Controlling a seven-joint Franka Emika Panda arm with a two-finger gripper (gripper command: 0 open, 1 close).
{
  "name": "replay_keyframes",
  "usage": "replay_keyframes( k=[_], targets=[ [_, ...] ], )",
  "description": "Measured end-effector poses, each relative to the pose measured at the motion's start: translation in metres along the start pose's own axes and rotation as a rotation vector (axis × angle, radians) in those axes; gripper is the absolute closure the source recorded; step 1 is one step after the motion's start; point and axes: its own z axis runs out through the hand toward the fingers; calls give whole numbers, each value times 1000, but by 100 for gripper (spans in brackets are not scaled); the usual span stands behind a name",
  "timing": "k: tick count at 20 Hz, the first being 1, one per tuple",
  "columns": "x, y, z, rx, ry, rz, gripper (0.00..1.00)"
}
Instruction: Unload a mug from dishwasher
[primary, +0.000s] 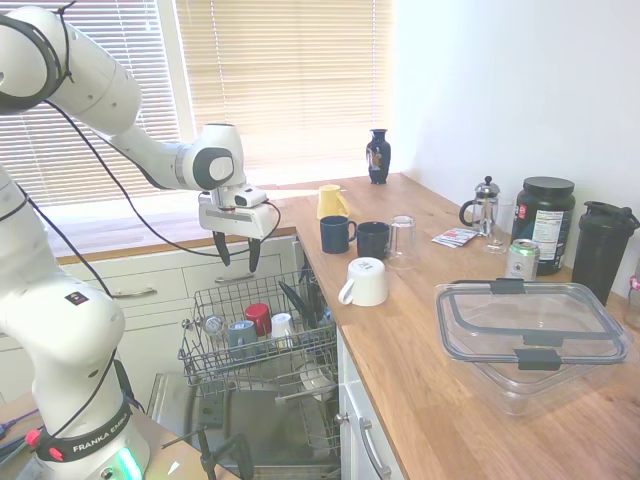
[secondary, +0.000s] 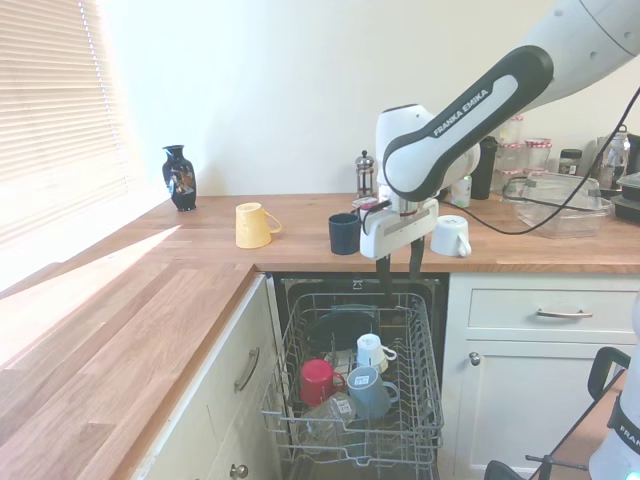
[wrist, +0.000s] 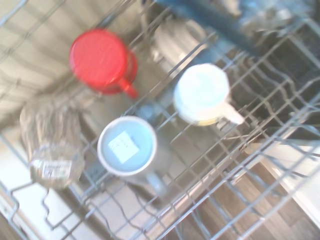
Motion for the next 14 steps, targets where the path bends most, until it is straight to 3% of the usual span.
replay_keyframes(
  k=[7,14],
  targets=[
    [-4,-35,55,-73,6,-140,0],
    [12,-51,121,-112,-21,-198,0]
  ],
)
